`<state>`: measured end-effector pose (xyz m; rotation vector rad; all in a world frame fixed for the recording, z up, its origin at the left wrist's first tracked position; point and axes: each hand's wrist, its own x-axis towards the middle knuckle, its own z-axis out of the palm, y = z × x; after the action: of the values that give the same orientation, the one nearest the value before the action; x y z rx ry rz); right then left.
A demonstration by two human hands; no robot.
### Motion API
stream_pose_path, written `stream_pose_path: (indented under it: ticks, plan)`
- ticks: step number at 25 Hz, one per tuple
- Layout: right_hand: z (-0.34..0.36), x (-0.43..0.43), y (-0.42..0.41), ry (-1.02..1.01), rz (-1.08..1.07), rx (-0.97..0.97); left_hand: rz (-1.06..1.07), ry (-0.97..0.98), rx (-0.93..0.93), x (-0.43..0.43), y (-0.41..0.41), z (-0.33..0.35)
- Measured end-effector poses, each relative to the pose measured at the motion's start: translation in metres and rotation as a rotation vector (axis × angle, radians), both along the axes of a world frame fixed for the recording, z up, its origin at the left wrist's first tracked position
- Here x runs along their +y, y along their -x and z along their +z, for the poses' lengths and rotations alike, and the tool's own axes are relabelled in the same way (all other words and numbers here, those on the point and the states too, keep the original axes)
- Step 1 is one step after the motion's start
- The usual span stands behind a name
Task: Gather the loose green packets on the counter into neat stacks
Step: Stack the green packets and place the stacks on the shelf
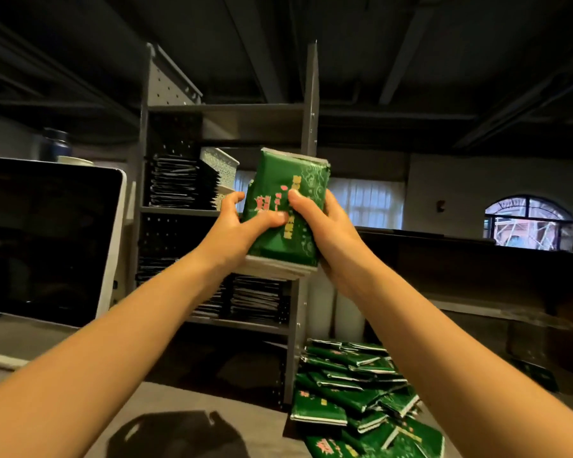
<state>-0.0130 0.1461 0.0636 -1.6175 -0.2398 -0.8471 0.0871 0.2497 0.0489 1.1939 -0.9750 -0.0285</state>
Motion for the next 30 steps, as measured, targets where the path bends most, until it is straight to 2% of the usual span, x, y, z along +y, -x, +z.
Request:
stream_pose_path:
  ticks: [3, 5, 7, 9, 14, 17, 20, 23, 26, 27, 30]
  plan:
    - [0.02, 0.001, -0.015, 0.436, -0.408, -0.243, -0.032, -0.059, 0.073, 0.006, -0.019, 0.036]
    - [0.028, 0.002, -0.026, 0.709, -0.569, -0.399, -0.069, -0.119, 0.107, 0.008, -0.026, 0.054]
    - [0.033, 0.001, -0.035, 0.873, -0.679, -0.453, -0.105, -0.176, 0.117, 0.008, -0.031, 0.068]
    - [0.036, -0.001, -0.045, 0.978, -0.75, -0.412, -0.105, -0.216, 0.143, 0.007, -0.041, 0.079]
    - [0.04, -0.006, -0.074, 1.302, -0.85, -0.022, -0.024, -0.324, 0.266, 0.009, -0.068, 0.094]
    - [0.043, -0.005, -0.095, 1.358, -0.895, 0.044, 0.032, -0.403, 0.307, 0.009, -0.079, 0.099]
    - [0.044, -0.005, -0.111, 1.328, -0.924, 0.033, 0.073, -0.438, 0.308, 0.01, -0.086, 0.102]
    - [0.054, -0.006, -0.116, 1.248, -0.871, 0.098, 0.096, -0.416, 0.309, 0.008, -0.096, 0.101]
    - [0.068, -0.007, -0.12, 1.236, -0.803, 0.209, 0.122, -0.305, 0.311, 0.002, -0.101, 0.095]
    - [0.072, -0.006, -0.122, 1.244, -0.785, 0.238, 0.219, -0.265, 0.26, 0.0, -0.1, 0.088]
    - [0.078, -0.004, -0.133, 1.245, -0.732, 0.292, 0.636, -0.269, -0.15, -0.001, -0.103, 0.051]
